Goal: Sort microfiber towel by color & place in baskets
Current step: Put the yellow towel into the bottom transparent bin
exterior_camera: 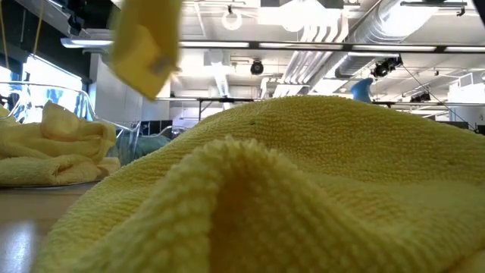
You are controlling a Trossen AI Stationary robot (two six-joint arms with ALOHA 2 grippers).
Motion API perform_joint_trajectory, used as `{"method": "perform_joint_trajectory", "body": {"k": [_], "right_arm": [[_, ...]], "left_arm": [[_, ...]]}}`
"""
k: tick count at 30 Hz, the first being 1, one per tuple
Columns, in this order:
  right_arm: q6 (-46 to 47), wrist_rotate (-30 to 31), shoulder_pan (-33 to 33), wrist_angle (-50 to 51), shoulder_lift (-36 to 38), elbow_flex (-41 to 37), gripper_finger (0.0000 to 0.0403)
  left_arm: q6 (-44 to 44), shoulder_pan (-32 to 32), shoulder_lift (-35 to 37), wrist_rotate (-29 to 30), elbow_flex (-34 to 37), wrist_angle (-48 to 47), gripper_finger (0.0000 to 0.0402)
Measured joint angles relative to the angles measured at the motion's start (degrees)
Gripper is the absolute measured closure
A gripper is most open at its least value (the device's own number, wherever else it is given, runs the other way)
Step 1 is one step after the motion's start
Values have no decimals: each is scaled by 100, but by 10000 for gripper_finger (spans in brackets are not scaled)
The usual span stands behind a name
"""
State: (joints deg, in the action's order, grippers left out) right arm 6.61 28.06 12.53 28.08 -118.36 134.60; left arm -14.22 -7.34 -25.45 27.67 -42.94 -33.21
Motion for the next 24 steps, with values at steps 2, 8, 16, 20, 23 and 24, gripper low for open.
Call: {"method": "perform_joint_trajectory", "body": {"k": [2,8,16,20,23,24], "right_arm": [[-274,-401,-131,-763,-212,-41,403],[-401,-1063,-484,-2118,-722,-529,403],[365,-1359,-756,-2800,-1962,-600,403],[986,-1471,-817,-2789,-2390,-603,403],[1343,-1746,-841,-2803,-2605,-603,403],[1426,-1846,-843,-2796,-2658,-603,403]], "left_arm": [[55,-30,27,9,0,-1,291],[98,-59,210,79,0,33,291],[99,-59,571,294,-147,60,291],[98,-59,676,277,-173,51,291],[96,-57,682,75,-173,29,291],[96,-56,680,-35,-173,1,291]]}}
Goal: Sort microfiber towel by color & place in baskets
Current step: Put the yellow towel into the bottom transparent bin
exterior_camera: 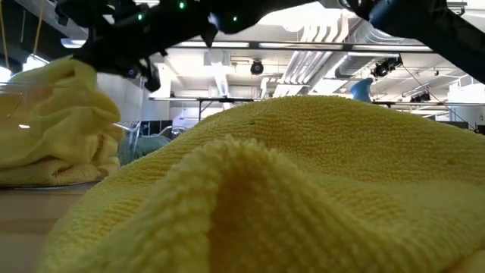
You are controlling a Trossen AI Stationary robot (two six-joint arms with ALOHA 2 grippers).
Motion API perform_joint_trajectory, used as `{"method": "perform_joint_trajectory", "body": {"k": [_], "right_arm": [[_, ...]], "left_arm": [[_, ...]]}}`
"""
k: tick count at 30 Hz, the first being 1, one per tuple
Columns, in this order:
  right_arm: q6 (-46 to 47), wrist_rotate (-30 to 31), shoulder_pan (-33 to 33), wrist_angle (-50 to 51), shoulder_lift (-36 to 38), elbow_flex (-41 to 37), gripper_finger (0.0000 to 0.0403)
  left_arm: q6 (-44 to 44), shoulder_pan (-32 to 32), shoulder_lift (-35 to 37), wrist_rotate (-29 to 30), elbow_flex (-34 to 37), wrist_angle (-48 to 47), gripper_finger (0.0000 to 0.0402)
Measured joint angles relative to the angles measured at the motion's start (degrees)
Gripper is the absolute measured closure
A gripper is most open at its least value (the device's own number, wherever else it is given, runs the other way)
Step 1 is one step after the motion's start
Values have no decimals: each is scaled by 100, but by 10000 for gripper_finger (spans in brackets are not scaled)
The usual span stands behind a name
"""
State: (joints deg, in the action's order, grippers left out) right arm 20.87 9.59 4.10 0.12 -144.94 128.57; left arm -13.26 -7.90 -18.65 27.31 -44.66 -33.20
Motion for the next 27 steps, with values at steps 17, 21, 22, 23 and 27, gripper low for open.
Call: {"method": "perform_joint_trajectory", "body": {"k": [17,21,22,23,27], "right_arm": [[-104,-336,-76,1826,437,647,225],[136,-367,-89,2794,887,474,205],[212,-361,-91,3169,992,474,204],[249,-347,-96,3502,1076,475,204],[250,294,45,4938,1178,477,213]], "left_arm": [[100,4,-61,-1263,0,-681,291],[87,4,-330,-1837,-5,-1019,292],[17,5,-441,-1959,-5,-1133,294],[-51,9,-580,-2079,-7,-1286,297],[-20,14,-1274,-2546,-4,-1796,316]]}}
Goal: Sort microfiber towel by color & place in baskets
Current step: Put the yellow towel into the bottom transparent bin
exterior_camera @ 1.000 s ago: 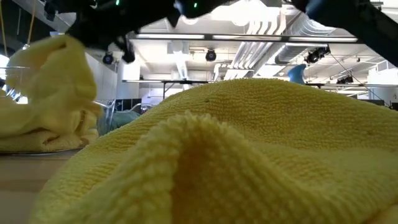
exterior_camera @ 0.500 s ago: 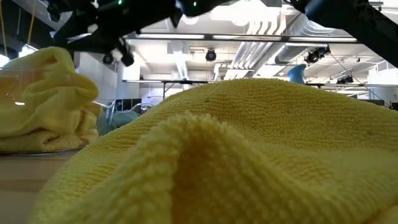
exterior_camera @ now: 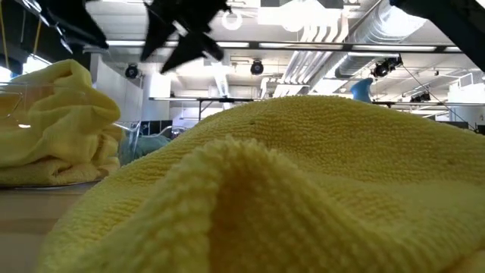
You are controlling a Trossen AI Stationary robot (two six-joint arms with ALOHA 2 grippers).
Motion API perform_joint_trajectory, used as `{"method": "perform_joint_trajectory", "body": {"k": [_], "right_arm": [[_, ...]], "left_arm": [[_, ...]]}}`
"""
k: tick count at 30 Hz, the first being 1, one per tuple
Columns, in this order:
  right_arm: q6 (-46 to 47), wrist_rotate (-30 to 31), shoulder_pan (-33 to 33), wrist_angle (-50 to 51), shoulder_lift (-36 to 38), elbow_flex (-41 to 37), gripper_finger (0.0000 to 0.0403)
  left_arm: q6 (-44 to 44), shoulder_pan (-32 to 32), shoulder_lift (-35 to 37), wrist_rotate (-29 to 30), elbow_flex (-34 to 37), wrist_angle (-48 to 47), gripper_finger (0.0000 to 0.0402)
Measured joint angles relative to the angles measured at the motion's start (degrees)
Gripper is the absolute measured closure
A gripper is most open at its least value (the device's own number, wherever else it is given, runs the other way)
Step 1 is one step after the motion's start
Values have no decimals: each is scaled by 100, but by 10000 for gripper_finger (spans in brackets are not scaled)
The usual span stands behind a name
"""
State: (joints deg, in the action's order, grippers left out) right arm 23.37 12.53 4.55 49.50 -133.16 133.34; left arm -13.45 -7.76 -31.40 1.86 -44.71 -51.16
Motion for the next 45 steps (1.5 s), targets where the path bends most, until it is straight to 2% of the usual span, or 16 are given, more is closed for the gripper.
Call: {"method": "perform_joint_trajectory", "body": {"k": [3,7,12,16,20,24,29,39,45], "right_arm": [[276,540,238,917,-2,-4,227],[612,1185,482,1524,-2,-11,246],[1122,1378,657,2302,-2,-11,274],[1571,1657,813,2960,-2,-11,305],[1968,1785,962,3347,0,-11,354],[2357,2130,1137,3520,2,-12,397],[2708,2142,1394,3667,4,-13,398],[3368,2381,1730,3866,9,-13,402],[3624,2411,1866,3888,9,-13,402]], "left_arm": [[111,-1,-471,-185,0,-286,329],[112,23,-1030,-443,0,-633,340],[-64,292,-1596,-391,2,-1146,356],[-178,599,-1986,-42,2,-1127,376],[-295,870,-2369,465,73,-893,398],[-445,1038,-2510,450,498,-235,400],[-808,1171,-2511,400,1040,-56,401],[-853,1184,-2576,663,990,150,401],[-1096,1184,-3102,683,990,164,401]]}}
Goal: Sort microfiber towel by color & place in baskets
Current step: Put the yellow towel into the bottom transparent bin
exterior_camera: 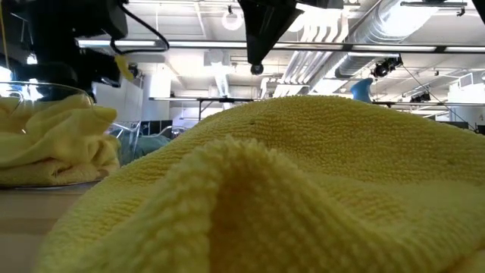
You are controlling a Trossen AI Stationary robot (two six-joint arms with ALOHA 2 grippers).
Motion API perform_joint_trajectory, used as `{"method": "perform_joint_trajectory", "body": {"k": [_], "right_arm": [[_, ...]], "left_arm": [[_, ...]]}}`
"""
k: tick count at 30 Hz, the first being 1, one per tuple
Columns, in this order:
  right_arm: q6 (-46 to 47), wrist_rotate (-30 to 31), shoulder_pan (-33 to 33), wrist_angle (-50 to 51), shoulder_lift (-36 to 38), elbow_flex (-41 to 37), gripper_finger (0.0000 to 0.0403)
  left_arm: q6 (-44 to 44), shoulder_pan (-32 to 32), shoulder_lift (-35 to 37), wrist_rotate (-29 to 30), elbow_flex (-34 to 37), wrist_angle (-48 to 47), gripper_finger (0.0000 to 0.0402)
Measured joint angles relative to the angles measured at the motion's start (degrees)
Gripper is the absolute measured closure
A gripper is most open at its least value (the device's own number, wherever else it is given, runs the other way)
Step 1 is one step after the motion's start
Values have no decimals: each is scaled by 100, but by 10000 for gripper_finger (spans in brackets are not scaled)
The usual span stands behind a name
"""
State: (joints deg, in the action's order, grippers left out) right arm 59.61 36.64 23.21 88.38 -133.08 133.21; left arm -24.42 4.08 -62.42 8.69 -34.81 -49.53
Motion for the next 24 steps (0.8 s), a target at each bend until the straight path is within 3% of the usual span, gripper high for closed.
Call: {"method": "perform_joint_trajectory", "body": {"k": [5,13,18,21,24], "right_arm": [[273,80,207,-675,232,-767,403],[639,37,700,-4705,2209,-4699,403],[19,-37,845,-7112,3219,-6599,403],[-324,-220,835,-7628,3758,-7267,403],[-631,-349,781,-7488,4330,-7695,403]], "left_arm": [[-120,0,-369,-2,0,-13,401],[-263,0,-429,-50,0,-18,401],[-386,0,-430,-59,0,-22,401],[-349,0,-430,-61,0,-23,401],[-350,-2,-430,-61,0,-19,401]]}}
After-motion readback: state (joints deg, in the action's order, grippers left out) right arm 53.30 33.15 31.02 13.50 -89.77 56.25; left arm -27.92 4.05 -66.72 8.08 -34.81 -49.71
